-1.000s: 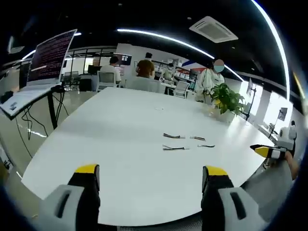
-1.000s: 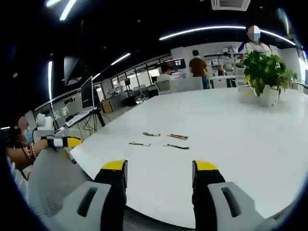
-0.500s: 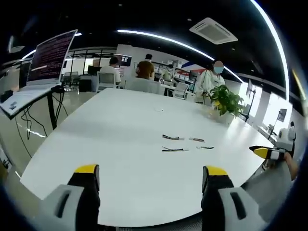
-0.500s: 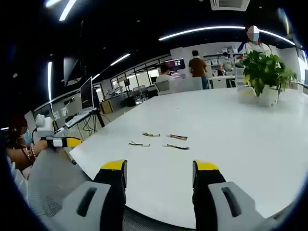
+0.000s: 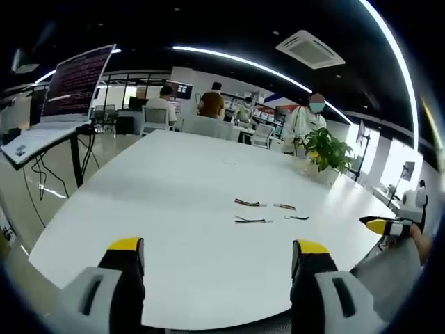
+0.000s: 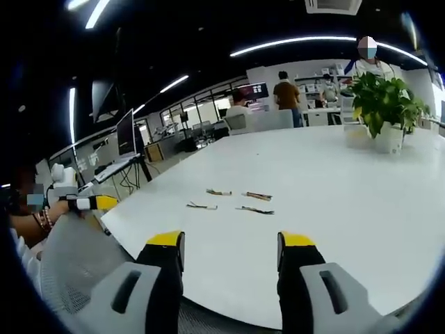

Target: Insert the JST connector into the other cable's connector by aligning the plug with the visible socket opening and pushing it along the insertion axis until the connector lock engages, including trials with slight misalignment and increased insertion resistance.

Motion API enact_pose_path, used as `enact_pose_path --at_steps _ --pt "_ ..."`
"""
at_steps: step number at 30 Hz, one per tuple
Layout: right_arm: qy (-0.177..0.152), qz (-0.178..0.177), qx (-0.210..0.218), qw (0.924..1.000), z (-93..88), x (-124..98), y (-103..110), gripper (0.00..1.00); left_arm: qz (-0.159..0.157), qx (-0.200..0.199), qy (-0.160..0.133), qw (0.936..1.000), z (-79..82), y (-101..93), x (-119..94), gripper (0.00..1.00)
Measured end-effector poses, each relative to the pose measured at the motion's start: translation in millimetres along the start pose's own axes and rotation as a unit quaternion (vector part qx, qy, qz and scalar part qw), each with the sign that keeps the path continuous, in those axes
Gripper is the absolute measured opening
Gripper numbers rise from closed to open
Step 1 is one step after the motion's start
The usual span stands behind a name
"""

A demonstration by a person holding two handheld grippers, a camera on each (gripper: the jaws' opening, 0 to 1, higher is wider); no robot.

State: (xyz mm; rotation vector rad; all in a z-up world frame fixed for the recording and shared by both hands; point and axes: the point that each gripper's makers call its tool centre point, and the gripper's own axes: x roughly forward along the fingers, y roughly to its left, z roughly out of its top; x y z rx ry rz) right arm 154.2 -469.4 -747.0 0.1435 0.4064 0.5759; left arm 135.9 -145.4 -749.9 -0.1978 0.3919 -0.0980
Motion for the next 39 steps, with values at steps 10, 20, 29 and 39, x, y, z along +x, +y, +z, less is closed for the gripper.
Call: enact_pose_path --at_steps 10,20,29,39 --pt "0.038 0.02 -0.015 0.999 -11.6 4 5 0.5 0.007 0.008 0.015 0.9998 -4.5 2.1 1 0.86" --pt "0.03 0.022 -0.009 0.9993 -9.1 3 6 0.52 -0.004 -0.002 0.009 0.9999 -2.4 -0.7 1 0.89" --pt "0.03 0.02 -0.006 0.9993 -8.5 2 6 0.52 -0.005 0.0 0.018 0.9998 -4.6 -1.6 2 0.91" --pt "0.018 0.009 0.001 0.9998 -4.5 1 2 0.52 -0.011 0.014 0.058 0.9982 -15.7 -3.6 5 0.94"
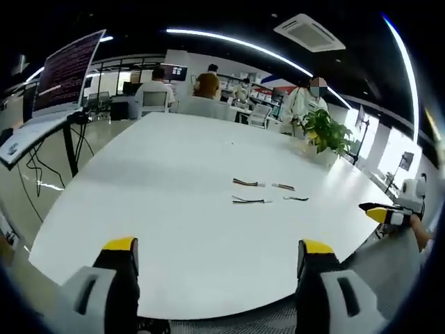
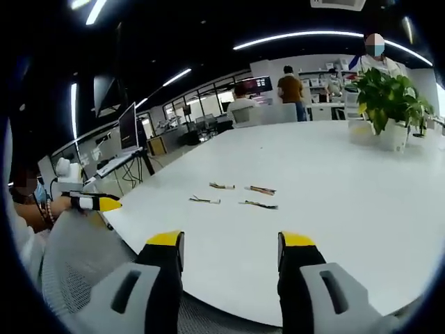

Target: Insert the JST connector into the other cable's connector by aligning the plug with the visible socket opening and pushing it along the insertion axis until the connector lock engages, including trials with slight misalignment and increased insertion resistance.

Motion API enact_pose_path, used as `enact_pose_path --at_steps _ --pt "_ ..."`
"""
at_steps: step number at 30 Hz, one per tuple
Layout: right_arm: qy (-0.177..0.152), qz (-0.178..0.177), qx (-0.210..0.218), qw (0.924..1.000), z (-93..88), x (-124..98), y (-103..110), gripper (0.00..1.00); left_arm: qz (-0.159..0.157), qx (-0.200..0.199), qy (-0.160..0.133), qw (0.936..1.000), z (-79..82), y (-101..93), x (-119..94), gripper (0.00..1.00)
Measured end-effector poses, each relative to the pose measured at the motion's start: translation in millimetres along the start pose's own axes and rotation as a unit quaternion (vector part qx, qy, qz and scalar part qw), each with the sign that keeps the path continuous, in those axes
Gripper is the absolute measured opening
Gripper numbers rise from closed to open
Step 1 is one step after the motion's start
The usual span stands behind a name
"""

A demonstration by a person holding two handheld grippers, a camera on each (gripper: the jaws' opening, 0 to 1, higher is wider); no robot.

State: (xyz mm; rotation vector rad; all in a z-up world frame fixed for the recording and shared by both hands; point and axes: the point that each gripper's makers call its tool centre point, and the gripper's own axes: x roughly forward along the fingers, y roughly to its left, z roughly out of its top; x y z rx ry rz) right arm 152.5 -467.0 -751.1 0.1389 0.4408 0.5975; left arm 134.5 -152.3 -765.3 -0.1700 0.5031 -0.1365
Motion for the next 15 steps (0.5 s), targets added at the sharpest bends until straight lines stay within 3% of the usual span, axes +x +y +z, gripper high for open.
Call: enact_pose_path --at_steps 3,10,12,15 --pt "0.006 0.0 -0.004 1.0 -1.5 0 1 0.52 0.0 -0.021 -0.011 0.9997 3.6 0.8 -1 0.98" --pt "0.011 -0.001 -0.001 0.9999 -1.5 0 0 0.54 0.008 -0.028 -0.026 0.9992 9.7 2.3 -3 0.99" --pt "0.012 -0.002 -0.002 0.9999 -0.8 0 0 0.56 0.007 -0.034 -0.051 0.9981 18.4 1.8 -4 0.99" --pt "0.013 -0.004 -0.007 0.9999 1.7 -1 -1 0.57 -0.001 -0.066 -0.055 0.9963 20.2 2.5 -6 0.99"
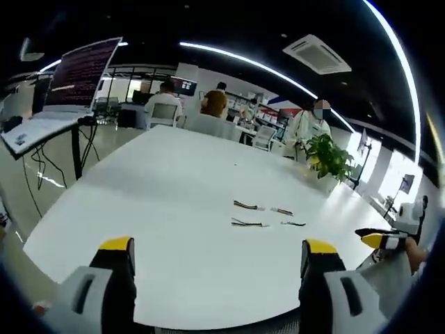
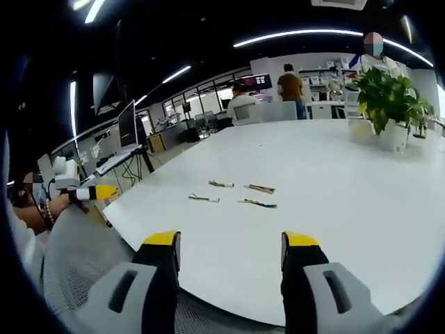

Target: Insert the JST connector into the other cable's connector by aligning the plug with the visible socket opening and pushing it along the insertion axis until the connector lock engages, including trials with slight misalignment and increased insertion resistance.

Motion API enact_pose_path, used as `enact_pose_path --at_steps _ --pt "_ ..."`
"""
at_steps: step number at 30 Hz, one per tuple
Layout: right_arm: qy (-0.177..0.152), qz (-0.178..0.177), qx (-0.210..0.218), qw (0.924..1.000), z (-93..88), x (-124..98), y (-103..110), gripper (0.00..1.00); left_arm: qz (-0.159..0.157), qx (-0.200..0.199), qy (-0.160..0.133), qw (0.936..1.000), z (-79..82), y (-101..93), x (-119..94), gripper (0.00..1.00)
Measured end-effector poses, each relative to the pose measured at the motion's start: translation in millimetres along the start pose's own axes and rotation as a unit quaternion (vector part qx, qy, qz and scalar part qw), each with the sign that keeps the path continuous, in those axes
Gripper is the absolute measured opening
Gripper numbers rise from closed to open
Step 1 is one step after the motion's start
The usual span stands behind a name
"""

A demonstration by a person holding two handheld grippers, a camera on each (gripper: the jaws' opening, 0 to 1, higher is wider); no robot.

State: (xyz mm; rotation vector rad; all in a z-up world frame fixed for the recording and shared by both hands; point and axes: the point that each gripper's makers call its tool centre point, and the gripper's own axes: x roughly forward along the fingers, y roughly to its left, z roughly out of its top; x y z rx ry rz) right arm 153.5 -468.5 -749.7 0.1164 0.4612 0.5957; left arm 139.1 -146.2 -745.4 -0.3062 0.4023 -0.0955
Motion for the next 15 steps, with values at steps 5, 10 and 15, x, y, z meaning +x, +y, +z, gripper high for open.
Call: enact_pose_path --at_steps 5,10,15 --pt "-0.011 -0.005 -0.003 0.9999 11.5 -1 -6 0.58 -0.004 -0.007 0.008 0.9999 -0.3 0.2 0 0.99" --pt "-0.015 -0.013 -0.007 0.9998 18.2 -1 -15 0.58 -0.001 -0.038 -0.021 0.9991 18.6 5.2 -3 0.99" --pt "-0.021 -0.019 -0.011 0.9995 24.1 -3 -21 0.58 -0.008 -0.007 -0.032 0.9994 37.3 0.5 2 0.99"
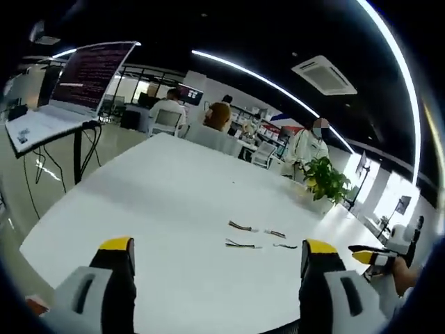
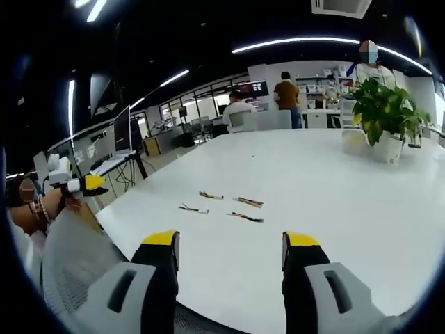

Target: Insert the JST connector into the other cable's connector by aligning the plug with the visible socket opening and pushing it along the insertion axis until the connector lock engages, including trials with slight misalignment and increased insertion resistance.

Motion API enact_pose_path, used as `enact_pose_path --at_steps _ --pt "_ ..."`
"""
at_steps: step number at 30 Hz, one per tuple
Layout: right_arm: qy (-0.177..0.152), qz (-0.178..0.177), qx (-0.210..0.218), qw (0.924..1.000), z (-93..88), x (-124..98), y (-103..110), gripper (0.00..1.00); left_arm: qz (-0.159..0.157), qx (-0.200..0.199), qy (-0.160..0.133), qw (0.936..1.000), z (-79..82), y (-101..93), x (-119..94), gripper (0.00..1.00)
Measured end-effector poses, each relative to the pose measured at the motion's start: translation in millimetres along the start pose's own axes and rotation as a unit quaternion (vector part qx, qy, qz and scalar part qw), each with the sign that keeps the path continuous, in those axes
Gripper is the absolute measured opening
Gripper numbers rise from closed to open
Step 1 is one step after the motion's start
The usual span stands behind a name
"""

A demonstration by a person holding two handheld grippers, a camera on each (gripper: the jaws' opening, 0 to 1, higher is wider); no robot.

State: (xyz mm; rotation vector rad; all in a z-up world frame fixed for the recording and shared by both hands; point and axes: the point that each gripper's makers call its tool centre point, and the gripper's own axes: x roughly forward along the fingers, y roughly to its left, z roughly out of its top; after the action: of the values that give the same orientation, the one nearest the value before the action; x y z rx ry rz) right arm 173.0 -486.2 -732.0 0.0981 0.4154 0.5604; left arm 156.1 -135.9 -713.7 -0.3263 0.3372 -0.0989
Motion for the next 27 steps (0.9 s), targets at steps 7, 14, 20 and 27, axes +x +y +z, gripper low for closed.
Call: enact_pose_path --at_steps 7,14,20,27 --pt "0.002 -0.006 0.018 0.9998 4.7 3 -10 0.58 -0.018 0.004 -0.01 0.9998 11.7 -5.5 20 0.99" --pt "-0.012 -0.006 0.004 0.9999 24.6 12 -15 0.58 -0.031 0.005 -0.017 0.9994 24.2 -12.5 37 0.99" --pt "-0.021 -0.005 0.003 0.9998 33.8 19 -16 0.58 -0.044 0.019 -0.008 0.9988 27.0 -20.1 52 0.99" --pt "-0.023 -0.005 -0.014 0.9996 45.3 31 -22 0.58 -0.072 0.004 0.012 0.9973 29.5 -34.4 75 0.99"
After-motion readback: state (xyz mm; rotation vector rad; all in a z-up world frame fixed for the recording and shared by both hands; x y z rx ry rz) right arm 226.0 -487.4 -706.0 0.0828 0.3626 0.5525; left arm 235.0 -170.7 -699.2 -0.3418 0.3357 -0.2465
